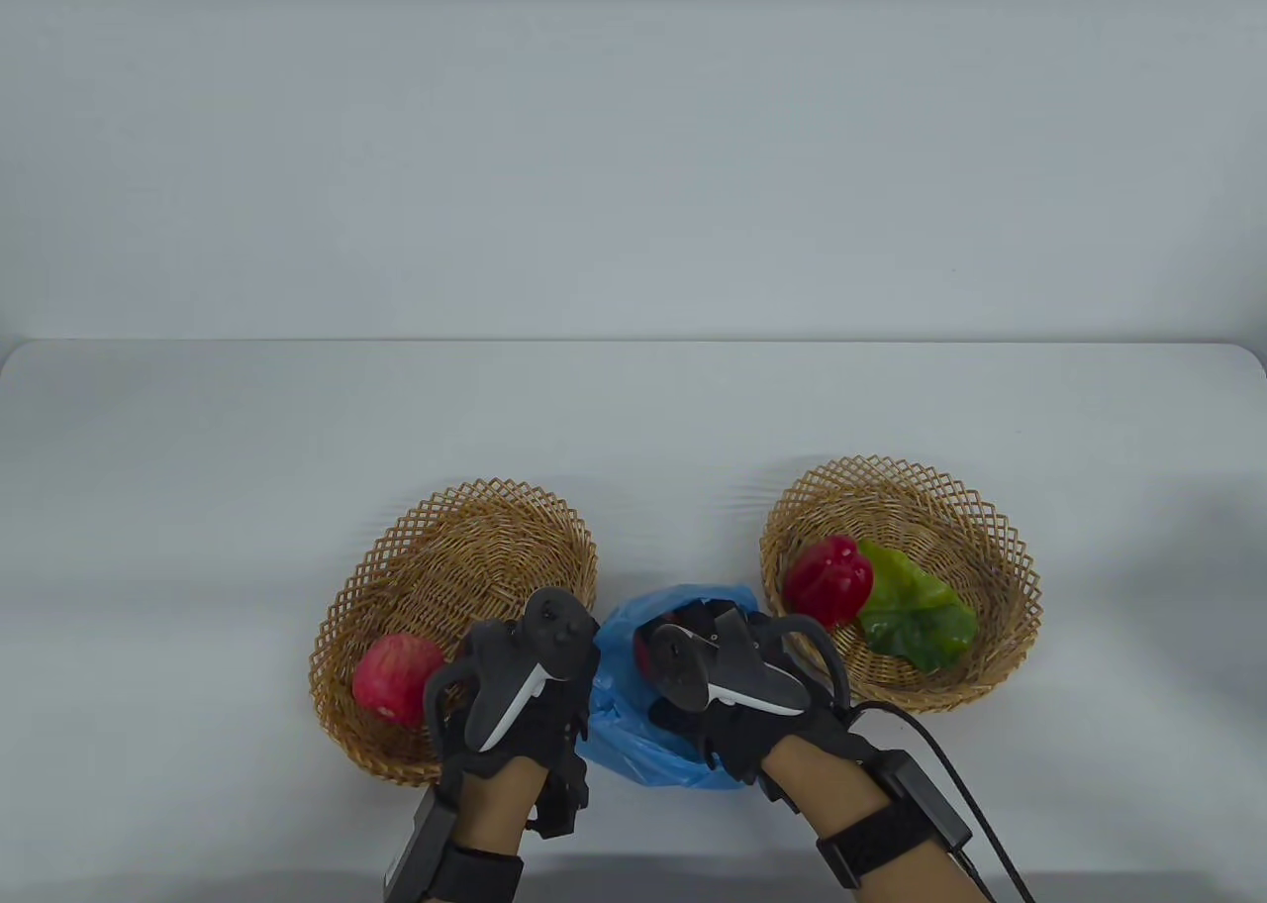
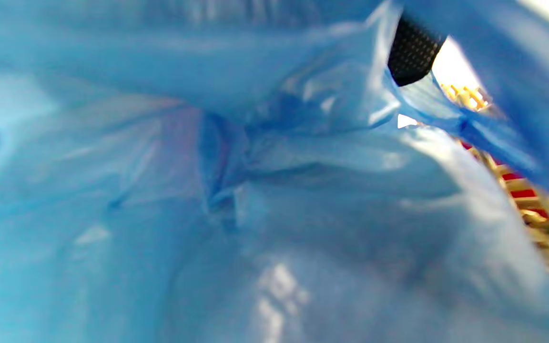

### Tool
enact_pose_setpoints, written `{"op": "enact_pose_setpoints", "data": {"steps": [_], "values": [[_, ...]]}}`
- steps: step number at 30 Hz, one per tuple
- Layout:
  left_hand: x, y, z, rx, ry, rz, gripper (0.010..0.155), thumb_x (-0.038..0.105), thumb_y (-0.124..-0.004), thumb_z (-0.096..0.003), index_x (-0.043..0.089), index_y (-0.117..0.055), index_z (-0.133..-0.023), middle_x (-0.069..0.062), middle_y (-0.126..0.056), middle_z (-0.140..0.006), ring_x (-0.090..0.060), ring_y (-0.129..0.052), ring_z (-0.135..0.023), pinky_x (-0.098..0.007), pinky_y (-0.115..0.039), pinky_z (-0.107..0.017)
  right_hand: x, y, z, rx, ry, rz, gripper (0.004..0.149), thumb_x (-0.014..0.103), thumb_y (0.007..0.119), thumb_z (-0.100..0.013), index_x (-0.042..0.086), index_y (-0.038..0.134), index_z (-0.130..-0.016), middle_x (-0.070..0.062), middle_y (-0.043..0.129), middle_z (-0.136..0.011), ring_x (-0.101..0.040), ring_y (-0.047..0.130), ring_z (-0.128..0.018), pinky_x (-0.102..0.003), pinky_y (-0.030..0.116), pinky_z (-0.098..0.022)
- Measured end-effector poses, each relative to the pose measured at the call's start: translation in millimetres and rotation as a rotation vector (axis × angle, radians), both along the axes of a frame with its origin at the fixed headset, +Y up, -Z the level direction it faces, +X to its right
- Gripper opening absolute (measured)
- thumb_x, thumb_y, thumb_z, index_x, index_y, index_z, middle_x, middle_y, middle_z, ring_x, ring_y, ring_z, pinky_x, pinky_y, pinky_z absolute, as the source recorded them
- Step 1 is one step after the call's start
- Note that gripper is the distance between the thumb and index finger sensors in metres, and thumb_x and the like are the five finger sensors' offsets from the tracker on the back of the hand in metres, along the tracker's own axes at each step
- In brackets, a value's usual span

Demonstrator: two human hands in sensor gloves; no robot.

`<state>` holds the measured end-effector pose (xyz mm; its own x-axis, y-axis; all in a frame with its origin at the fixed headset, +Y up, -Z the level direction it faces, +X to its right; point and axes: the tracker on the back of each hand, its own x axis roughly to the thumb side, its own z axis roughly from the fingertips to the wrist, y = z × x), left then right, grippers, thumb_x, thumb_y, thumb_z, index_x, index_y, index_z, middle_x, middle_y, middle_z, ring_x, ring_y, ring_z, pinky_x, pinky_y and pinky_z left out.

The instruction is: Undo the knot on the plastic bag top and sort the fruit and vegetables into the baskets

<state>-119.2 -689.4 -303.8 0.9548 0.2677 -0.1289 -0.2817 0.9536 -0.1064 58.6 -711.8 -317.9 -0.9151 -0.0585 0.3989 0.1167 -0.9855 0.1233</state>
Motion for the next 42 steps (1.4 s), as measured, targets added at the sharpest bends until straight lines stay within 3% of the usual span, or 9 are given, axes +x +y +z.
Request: {"op": "enact_pose_setpoints", "data": {"steps": [3, 6, 11, 14, 18, 22, 27, 35, 42], "values": [[0, 0, 0, -0.003, -0.001, 0.002, 0.043, 0.044, -0.079, -0.0487, 0.040, -0.080, -0.091, 0.011, -0.099, -0.076, -0.021, -0.087, -0.090, -0.056, -0.048, -0.085, 1, 3, 1, 0.049, 0.002, 0.034, 0.082, 0.060, 0.083, -0.039, 0.041, 0.040, -0.106, -0.007, 0.056, -0.115, -0.035, 0.066, -0.101, -0.063, 0.052, -0.075], [0, 0, 0, -0.006, -0.004, 0.005, 0.043, 0.044, -0.079, -0.0487, 0.040, -0.080, -0.091, 0.011, -0.099, -0.076, -0.022, -0.087, -0.090, -0.057, -0.048, -0.084, -2, -7, 1, -0.062, 0.009, 0.107, 0.086, 0.061, 0.082, -0.040, 0.042, 0.033, -0.108, -0.012, 0.059, -0.112, -0.037, 0.065, -0.098, -0.065, 0.049, -0.074], [-1, 0, 0, -0.004, -0.008, 0.004, 0.043, 0.043, -0.079, -0.0484, 0.040, -0.080, -0.091, 0.011, -0.099, -0.075, -0.022, -0.087, -0.090, -0.057, -0.048, -0.084, -7, -11, 7, -0.053, 0.047, 0.105, 0.092, 0.063, 0.083, -0.037, 0.036, 0.034, -0.109, -0.011, 0.041, -0.120, -0.042, 0.053, -0.108, -0.066, 0.050, -0.074], [0, 0, 0, -0.006, -0.013, 0.010, 0.043, 0.043, -0.079, -0.0484, 0.039, -0.080, -0.091, 0.011, -0.099, -0.075, -0.022, -0.087, -0.090, -0.057, -0.048, -0.084, -12, -15, 12, -0.077, 0.096, 0.050, 0.098, 0.061, 0.086, -0.035, 0.042, 0.022, -0.107, -0.007, 0.033, -0.121, -0.040, 0.052, -0.110, -0.065, 0.050, -0.076], [-1, 0, 0, -0.003, -0.012, 0.012, 0.043, 0.043, -0.079, -0.0484, 0.039, -0.080, -0.091, 0.010, -0.099, -0.075, -0.022, -0.087, -0.090, -0.057, -0.048, -0.084, -20, -15, 18, -0.050, 0.119, 0.040, 0.086, 0.057, 0.088, -0.036, 0.044, 0.040, -0.105, -0.007, 0.048, -0.119, -0.037, 0.061, -0.108, -0.063, 0.053, -0.075], [-2, 0, 0, 0.002, -0.007, 0.017, 0.043, 0.043, -0.079, -0.0483, 0.039, -0.081, -0.091, 0.010, -0.099, -0.075, -0.022, -0.087, -0.090, -0.057, -0.049, -0.084, -19, -20, 17, -0.082, 0.113, 0.109, 0.093, 0.059, 0.089, -0.034, 0.040, 0.035, -0.107, -0.009, 0.044, -0.119, -0.040, 0.066, -0.107, -0.062, 0.058, -0.074], [-3, 1, 1, 0.007, -0.005, 0.023, 0.043, 0.044, -0.079, -0.0482, 0.040, -0.081, -0.091, 0.011, -0.100, -0.074, -0.022, -0.089, -0.088, -0.057, -0.050, -0.084, -10, -13, 14, -0.053, 0.105, 0.076, 0.094, 0.060, 0.091, -0.032, 0.033, 0.041, -0.106, -0.014, 0.059, -0.112, -0.039, 0.083, -0.094, -0.058, 0.070, -0.066], [-8, 1, 1, 0.011, 0.016, 0.030, 0.043, 0.043, -0.079, -0.0485, 0.040, -0.080, -0.091, 0.011, -0.099, -0.075, -0.022, -0.090, -0.087, -0.057, -0.051, -0.084, 18, 27, 12, -0.103, 0.095, -0.194, 0.093, 0.064, 0.089, -0.030, 0.030, 0.046, -0.106, -0.016, 0.065, -0.108, -0.037, 0.088, -0.087, -0.057, 0.073, -0.063], [-9, 3, 1, 0.018, 0.019, 0.030, 0.042, 0.043, -0.079, -0.0483, 0.040, -0.081, -0.091, 0.010, -0.100, -0.074, -0.022, -0.090, -0.086, -0.057, -0.051, -0.084, 60, 69, 6, -0.152, 0.062, -0.714, 0.092, 0.066, 0.086, -0.033, 0.027, 0.047, -0.106, -0.018, 0.068, -0.105, -0.038, 0.090, -0.083, -0.056, 0.075, -0.059]]}}
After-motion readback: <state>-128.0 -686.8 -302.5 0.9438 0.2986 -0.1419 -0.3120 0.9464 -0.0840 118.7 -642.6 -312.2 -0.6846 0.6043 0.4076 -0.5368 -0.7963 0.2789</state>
